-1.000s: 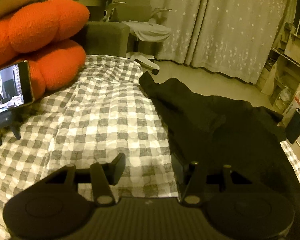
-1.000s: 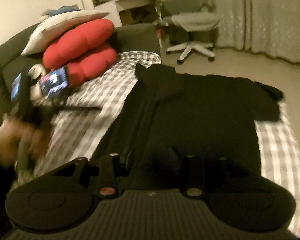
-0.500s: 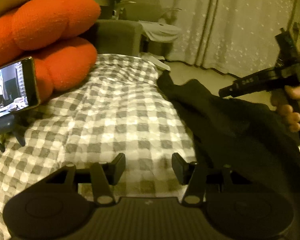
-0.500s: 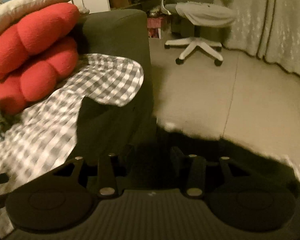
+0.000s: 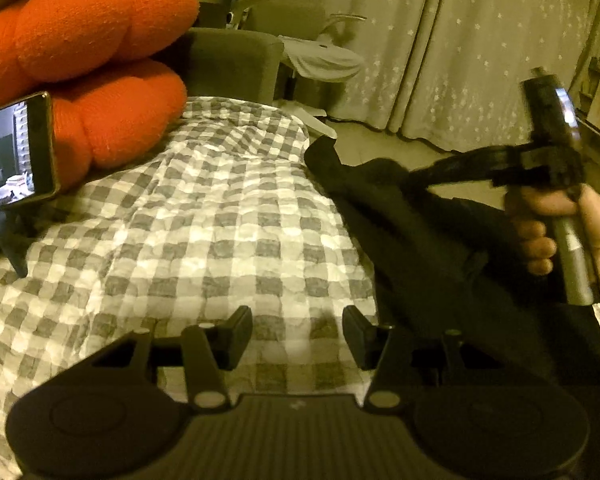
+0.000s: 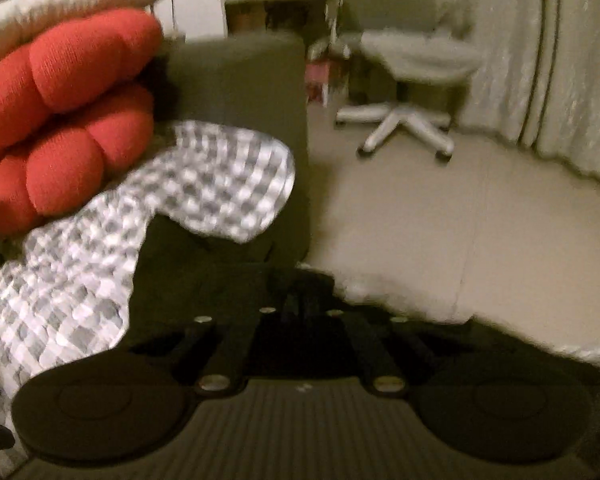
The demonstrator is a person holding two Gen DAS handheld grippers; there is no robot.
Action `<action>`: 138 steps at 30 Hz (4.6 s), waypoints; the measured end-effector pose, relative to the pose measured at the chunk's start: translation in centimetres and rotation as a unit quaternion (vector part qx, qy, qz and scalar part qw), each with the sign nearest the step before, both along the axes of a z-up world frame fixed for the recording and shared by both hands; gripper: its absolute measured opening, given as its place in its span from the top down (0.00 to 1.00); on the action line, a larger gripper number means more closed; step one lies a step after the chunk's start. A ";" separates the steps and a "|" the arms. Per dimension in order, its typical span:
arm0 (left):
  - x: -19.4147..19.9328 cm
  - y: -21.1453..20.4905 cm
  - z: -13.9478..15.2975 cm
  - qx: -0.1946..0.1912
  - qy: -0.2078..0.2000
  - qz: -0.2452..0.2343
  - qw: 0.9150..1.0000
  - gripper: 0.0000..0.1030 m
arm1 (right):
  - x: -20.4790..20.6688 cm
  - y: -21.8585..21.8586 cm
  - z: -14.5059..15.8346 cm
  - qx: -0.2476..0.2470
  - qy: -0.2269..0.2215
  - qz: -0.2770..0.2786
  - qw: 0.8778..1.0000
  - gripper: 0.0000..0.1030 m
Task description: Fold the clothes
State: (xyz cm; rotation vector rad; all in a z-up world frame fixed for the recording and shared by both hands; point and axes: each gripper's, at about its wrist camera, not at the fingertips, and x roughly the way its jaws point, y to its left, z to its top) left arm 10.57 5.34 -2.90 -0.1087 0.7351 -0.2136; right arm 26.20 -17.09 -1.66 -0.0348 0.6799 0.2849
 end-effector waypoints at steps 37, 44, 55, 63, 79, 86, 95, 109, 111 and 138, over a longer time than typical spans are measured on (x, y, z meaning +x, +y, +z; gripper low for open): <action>18.1 -2.6 -1.3 -0.087 -0.004 -0.020 0.996 0.51 | -3.7 -5.2 -0.6 0.071 0.064 -0.135 0.986 0.86; 21.4 -4.0 -2.4 -0.080 0.006 -0.007 0.997 0.95 | -4.8 -4.4 -1.5 0.064 0.060 -0.106 0.990 0.89; 22.0 -4.4 -2.3 -0.047 -0.021 -0.033 0.998 0.96 | -6.2 -3.7 -2.0 0.018 0.023 -0.105 0.994 1.00; 21.4 -2.3 -0.4 -0.060 -0.026 0.010 0.998 0.91 | -7.7 -3.3 0.3 0.036 0.024 -0.066 0.997 0.88; 0.5 -1.3 6.0 0.024 -0.025 -0.054 0.998 0.80 | -16.4 2.4 1.2 0.020 0.116 0.071 0.990 0.88; -6.5 -2.9 6.2 0.032 0.002 -0.035 0.999 0.79 | -24.0 2.7 1.1 0.009 0.134 0.059 0.989 0.88; -11.8 -2.9 1.6 -0.007 0.069 -0.013 0.997 0.79 | -31.5 2.9 -0.8 0.062 0.141 0.042 0.987 0.88; -12.9 -3.8 -0.3 0.062 0.053 -0.048 0.995 0.79 | -32.6 3.8 -1.5 0.072 0.120 0.015 0.990 0.98; -12.9 -3.8 -0.3 0.071 0.052 -0.053 0.995 0.82 | -33.1 3.2 -1.8 0.098 0.120 0.001 0.988 0.98; -13.2 -3.3 0.0 0.078 0.059 -0.082 0.992 0.90 | -41.8 3.1 -3.6 0.159 0.058 -0.077 0.983 0.82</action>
